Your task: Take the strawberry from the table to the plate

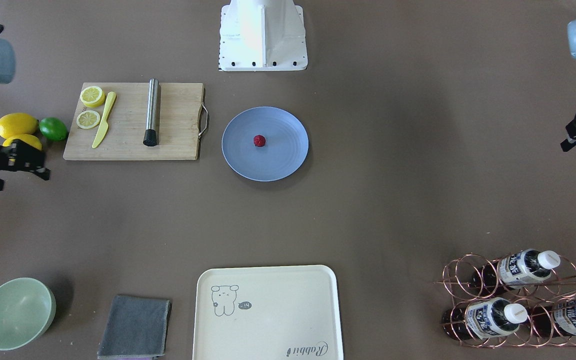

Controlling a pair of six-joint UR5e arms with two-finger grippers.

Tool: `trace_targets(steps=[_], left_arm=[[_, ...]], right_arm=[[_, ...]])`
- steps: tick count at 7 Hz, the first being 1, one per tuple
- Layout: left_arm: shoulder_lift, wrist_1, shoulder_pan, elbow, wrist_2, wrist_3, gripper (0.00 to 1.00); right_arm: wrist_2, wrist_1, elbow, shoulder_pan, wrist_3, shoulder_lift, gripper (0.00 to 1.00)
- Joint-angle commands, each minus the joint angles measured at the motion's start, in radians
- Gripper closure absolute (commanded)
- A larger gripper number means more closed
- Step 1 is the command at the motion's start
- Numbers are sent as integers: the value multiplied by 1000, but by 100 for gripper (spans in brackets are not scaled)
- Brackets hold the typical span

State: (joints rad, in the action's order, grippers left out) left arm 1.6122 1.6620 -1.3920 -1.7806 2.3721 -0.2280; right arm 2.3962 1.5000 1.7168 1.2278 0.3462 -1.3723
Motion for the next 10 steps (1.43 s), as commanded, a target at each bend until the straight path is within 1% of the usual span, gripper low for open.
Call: trace_targets(steps=[1,2,3,4,10], left_arm=[[-24,-140,-64,10,13,177,19],[-26,-143,-77,21,9,183,2],[-34,-137,-119,33,13,185,2],[-26,-139,-131,36,13,185,2],[-31,-130,-131,35,9,188,2]], right_arm=[[17,2,-206,248,-511,-105,0],[17,14,-300,324,-639,-102,0],[6,98,-316,369,-724,-96,0],[0,156,-316,404,-789,-88,0],[-6,169,-318,429,-794,-93,0]])
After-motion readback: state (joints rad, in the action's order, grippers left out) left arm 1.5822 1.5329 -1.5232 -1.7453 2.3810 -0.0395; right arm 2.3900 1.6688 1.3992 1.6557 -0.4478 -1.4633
